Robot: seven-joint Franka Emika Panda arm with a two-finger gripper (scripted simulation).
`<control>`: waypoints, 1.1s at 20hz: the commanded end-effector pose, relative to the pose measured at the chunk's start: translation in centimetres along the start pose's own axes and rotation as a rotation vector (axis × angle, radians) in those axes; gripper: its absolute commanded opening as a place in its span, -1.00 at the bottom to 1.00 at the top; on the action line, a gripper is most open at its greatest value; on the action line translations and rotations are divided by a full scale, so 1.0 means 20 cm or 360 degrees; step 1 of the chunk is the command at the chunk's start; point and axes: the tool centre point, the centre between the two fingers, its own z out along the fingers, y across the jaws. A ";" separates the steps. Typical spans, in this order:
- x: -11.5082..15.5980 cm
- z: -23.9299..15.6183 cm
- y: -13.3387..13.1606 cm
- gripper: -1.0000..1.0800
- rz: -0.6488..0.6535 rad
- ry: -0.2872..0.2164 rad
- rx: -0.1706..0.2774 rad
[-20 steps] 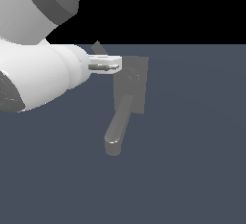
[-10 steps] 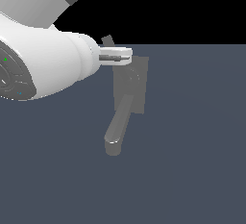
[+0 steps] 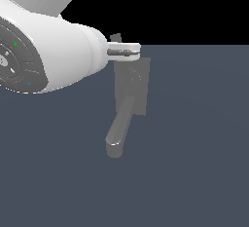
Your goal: Turn on the faucet by rotating a designated handle.
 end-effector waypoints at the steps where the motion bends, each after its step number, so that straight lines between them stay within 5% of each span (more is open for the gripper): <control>1: -0.03 0.01 -0.07 -1.00 0.0003 -0.0012 0.0015; 16: -0.15 0.02 -0.34 -1.00 0.0010 -0.0046 0.0014; 18: -0.03 -0.02 -0.28 -1.00 -0.0001 0.0024 -0.0007; 22: -0.04 -0.01 -0.36 -1.00 0.0002 0.0009 -0.0003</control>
